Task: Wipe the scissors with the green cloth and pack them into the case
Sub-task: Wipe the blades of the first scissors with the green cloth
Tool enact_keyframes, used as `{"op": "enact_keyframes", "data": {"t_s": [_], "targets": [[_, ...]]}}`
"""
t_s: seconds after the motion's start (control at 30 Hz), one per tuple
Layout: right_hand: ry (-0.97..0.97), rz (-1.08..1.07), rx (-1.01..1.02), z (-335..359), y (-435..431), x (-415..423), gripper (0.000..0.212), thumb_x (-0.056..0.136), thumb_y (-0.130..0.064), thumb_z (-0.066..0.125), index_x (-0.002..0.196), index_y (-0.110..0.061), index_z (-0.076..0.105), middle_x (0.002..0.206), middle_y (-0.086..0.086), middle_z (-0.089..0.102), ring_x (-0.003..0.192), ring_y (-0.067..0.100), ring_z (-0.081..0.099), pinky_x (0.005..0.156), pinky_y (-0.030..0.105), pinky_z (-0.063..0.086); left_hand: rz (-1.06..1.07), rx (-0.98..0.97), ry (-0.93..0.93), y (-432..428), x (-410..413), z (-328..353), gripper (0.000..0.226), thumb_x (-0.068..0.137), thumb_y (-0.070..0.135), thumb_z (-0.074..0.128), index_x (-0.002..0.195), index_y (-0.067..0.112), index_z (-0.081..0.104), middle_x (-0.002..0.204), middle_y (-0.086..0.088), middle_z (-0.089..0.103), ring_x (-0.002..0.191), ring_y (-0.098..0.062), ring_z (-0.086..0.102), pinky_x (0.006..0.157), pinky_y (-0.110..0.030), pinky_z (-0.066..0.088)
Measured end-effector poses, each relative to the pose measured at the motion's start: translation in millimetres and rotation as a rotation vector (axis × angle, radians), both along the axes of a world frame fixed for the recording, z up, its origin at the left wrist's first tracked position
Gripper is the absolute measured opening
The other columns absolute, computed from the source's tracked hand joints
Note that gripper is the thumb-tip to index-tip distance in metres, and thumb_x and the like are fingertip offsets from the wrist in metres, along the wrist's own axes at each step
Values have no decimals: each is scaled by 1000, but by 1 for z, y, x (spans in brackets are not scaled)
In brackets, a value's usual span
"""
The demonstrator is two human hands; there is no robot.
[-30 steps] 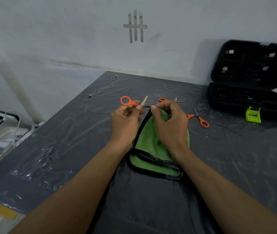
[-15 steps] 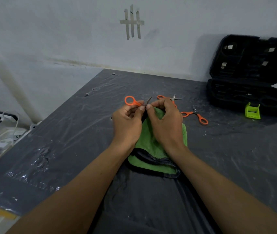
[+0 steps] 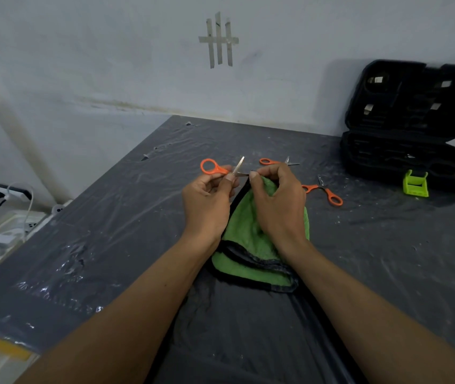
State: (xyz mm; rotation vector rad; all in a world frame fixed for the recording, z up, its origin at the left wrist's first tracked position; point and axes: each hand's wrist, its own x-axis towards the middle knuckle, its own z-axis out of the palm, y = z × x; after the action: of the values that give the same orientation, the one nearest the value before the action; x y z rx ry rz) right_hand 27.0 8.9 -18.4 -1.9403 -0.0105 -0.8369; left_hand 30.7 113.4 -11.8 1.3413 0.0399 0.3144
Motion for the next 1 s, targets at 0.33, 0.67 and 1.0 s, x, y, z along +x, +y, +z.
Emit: {"op": "enact_keyframes", "data": {"t_s": [0.33,0.67,1.0], "targets": [[13,59,-77,0,3,-1,9,87,-16,65,81,-10,60,76,-7,62,72,7,56,62,13,39,-23,150,-75,3,0,-2,20,88,7,63,92,24,52,74,-5,69,64,-7,65,63,-21,50],[102,40,86,-1,-6,1,10,90,-22,63,84,-17,58,81,-12,60,79,1,56,64,4,38,33,30,-84,15,4,5,37,87,4,61,92,27,33,75,-9,68,71,-12,70,60,-20,50],[3,189,49,0,-5,0,5,92,-16,61,95,-19,60,89,-19,60,86,-9,56,74,6,41,-28,106,-51,17,4,10,16,89,6,60,94,18,70,82,1,71,74,-3,69,63,-12,50]]}}
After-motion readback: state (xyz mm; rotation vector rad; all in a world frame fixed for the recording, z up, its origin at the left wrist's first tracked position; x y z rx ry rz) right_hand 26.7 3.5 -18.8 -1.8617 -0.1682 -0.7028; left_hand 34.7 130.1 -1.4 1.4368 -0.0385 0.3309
